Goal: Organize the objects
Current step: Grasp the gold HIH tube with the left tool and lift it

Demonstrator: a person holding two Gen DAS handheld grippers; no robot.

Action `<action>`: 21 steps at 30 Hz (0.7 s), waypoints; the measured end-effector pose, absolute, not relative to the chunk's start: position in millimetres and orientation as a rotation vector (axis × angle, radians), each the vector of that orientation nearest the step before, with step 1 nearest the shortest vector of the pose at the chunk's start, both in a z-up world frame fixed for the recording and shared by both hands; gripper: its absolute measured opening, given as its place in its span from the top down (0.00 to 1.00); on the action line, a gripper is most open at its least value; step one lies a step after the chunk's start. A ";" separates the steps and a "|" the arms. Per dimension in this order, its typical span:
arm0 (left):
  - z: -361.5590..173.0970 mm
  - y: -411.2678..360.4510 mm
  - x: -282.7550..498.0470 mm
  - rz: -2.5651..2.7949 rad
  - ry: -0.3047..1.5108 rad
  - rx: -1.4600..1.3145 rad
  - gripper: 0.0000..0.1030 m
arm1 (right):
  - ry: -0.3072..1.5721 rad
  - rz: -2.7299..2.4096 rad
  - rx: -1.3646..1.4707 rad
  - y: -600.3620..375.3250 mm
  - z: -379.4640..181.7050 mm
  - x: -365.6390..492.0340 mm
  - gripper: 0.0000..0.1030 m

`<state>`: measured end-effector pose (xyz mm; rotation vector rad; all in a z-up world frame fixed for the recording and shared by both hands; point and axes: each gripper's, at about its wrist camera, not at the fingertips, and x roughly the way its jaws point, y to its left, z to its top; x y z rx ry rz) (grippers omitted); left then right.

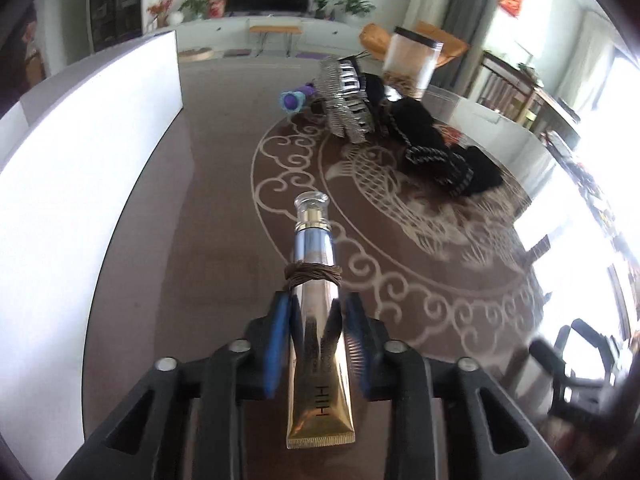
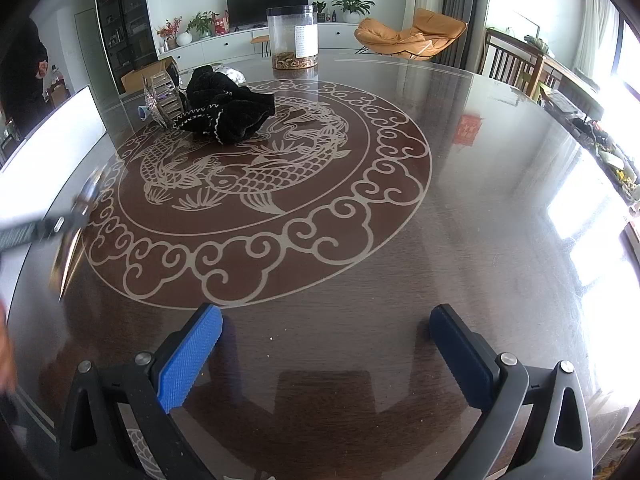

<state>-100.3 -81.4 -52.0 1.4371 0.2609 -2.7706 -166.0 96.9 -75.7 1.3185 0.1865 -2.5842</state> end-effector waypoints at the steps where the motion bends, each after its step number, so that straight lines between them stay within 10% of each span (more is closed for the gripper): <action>1: -53.3 -80.7 -100.9 -2.788 0.214 1.437 0.48 | 0.186 -2.584 1.318 96.8 -75.5 -165.9 0.00; 3: -58.3 -78.2 -104.6 -2.757 0.085 1.459 0.12 | 0.186 -2.584 1.318 97.2 -75.9 -166.2 0.00; 8: -61.5 -76.1 -113.9 -2.763 0.016 1.435 0.00 | 0.186 -2.585 1.318 96.8 -75.2 -165.9 0.00; 21: -61.3 -74.1 -120.0 -2.759 0.025 1.431 0.00 | 0.181 -2.597 1.325 98.4 -74.4 -167.0 0.00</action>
